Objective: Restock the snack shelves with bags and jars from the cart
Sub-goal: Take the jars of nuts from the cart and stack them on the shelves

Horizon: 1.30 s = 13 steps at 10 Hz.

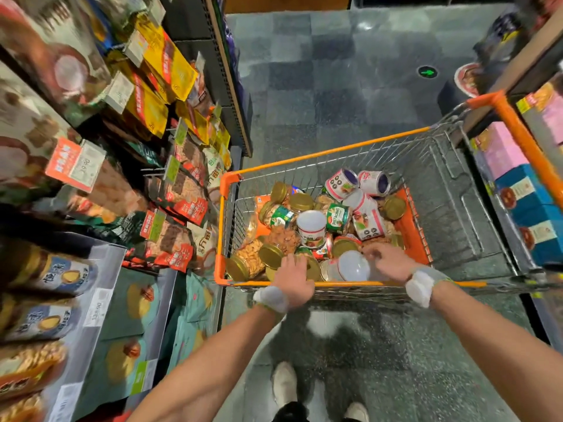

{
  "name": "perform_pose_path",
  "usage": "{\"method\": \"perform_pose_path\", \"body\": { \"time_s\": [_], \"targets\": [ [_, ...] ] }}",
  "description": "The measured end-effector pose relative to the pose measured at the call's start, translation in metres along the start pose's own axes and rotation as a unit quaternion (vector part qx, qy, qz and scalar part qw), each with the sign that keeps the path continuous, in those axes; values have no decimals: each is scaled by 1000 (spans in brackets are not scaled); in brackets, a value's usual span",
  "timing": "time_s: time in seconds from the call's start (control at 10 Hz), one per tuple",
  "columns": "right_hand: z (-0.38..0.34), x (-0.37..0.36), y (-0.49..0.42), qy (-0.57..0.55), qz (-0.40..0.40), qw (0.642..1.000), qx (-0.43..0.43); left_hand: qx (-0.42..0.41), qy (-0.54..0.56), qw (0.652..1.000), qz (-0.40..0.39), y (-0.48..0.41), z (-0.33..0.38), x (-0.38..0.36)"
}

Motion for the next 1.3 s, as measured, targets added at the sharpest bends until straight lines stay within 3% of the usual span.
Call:
{"method": "perform_pose_path", "body": {
  "time_s": [0.1, 0.3, 0.4, 0.5, 0.6, 0.7, 0.8, 0.9, 1.1, 1.3],
  "targets": [
    [-22, -21, -9, 54, 8, 997, -59, 18, 84, 996, 19, 1, 4, 17],
    [-21, -65, -61, 81, 44, 990, -111, 10, 137, 989, 48, -17, 17, 31],
    [-23, -36, -62, 135, -42, 990, -24, 11, 133, 991, -8, -29, 36, 24],
    [-46, 1, -52, 99, -71, 990, 69, 22, 204, 978, -39, -34, 42, 28],
    [-84, 54, -31, 58, -146, 976, 150, 34, 314, 949, -23, -26, 61, 51],
    [-91, 78, -42, 13, -151, 977, 151, 47, 392, 919, 19, -32, 70, 70],
    [-113, 98, -64, 86, -100, 971, 197, 114, 476, 870, 55, -33, 53, 81],
    [-131, 87, -91, 154, -52, 960, 227, 172, 589, 787, 68, -14, 34, 84],
    [-148, 38, -141, 296, -90, 928, 208, 198, 701, 681, 78, 11, 0, 70],
    [-154, 20, -140, 302, -82, 934, 171, 235, 791, 554, 109, 26, -21, 55]
  ]
}}
Point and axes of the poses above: each hand's wrist, its own y-axis away from the middle knuckle, its own x-axis out of the back of the hand, z = x × y, the point moved 4 cm from there along -y, towards the middle knuckle, and after that the axes turned 10 degrees about -y, right-handed, at the moved point
